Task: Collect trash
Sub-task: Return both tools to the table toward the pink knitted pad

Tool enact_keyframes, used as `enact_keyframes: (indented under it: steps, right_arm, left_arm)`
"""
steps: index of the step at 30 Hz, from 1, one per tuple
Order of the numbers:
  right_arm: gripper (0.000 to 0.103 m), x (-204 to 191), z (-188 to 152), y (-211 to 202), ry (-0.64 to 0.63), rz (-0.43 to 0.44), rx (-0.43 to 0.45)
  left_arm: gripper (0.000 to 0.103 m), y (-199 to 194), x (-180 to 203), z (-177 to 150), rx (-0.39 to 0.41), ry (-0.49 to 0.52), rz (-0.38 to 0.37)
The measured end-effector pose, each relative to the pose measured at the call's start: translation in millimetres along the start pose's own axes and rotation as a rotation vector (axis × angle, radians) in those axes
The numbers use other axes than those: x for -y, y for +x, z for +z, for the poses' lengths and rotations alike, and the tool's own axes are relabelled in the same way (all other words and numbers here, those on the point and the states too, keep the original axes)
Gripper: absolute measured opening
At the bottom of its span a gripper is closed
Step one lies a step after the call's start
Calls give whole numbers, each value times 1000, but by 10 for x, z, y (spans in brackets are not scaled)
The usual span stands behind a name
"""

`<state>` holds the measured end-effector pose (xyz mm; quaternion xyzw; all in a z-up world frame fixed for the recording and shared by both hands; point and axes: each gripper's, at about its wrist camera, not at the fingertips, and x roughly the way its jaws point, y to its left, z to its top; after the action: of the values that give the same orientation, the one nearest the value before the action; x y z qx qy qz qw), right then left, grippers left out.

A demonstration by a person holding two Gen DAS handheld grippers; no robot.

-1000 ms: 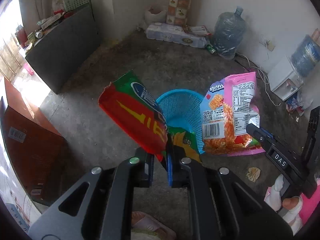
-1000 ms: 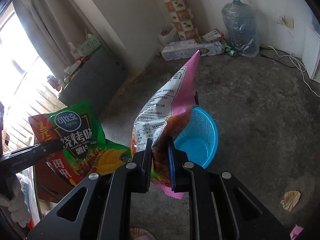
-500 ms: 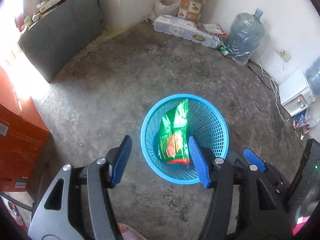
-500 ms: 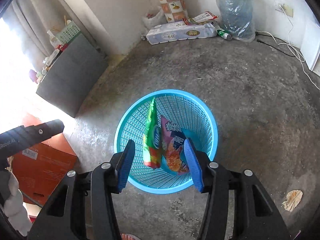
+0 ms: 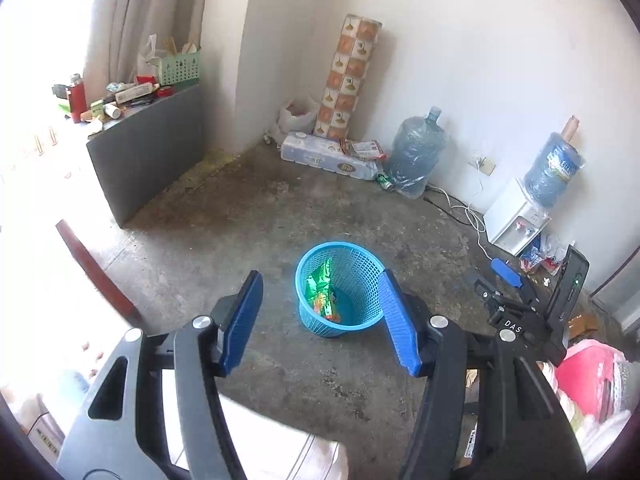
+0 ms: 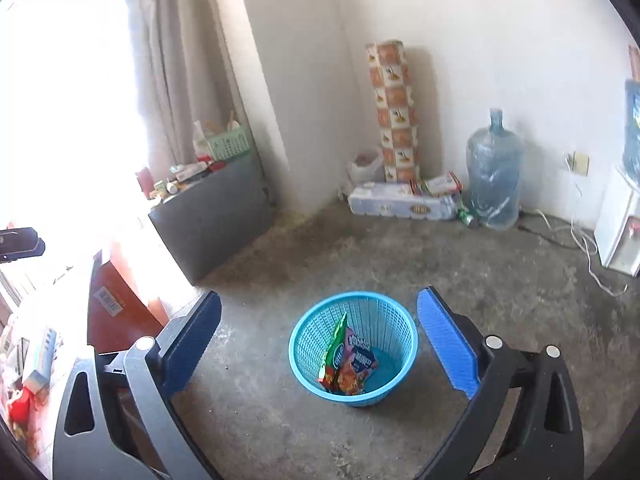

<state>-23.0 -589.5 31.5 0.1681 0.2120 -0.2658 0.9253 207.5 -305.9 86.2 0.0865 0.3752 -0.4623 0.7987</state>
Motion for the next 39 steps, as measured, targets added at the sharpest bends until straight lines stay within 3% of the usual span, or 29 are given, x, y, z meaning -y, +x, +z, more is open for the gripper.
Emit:
enact_keyframes:
  steps: [3, 8, 10, 13, 17, 19, 21, 27, 30, 39]
  right_arm:
    - [96, -344, 11, -373, -89, 74, 27]
    - [97, -923, -44, -715, -88, 342, -80]
    - [96, -1221, -132, -785, -95, 440, -141]
    - [96, -1706, -313, -824, -110, 586, -267]
    - [96, -2401, -673, -836, -165, 713, -452]
    - [96, -2708, -855, -807, -207, 713, -539]
    - [96, -2934, -1047, -779, -235, 728, -630]
    - [96, -3336, -1355, -856, -307, 733, -734]
    - [96, -3420, -1450, -881, -316, 728, -763]
    - [72, -3671, -1689, -776, -346, 697, -847]
  left_arm:
    - [59, -995, -325, -336, 85, -73, 104]
    - [68, -2502, -807, -1257, 230, -229, 408]
    - [69, -2939, -975, -1715, 258, -337, 471]
    - [71, -3295, -1183, -2441, 247, -531, 509]
    - [76, -3284, -1345, -3209, 224, -765, 457]
    - [76, -3119, -1370, -3399, 212, -829, 434]
    - [82, -2929, -1391, -3448, 190, -857, 467]
    - [84, -2488, -1505, -3410, 60, -787, 651]
    - [84, -2342, -1560, -3427, 17, -768, 683]
    - [84, -2202, -1633, -3525, -13, -754, 668]
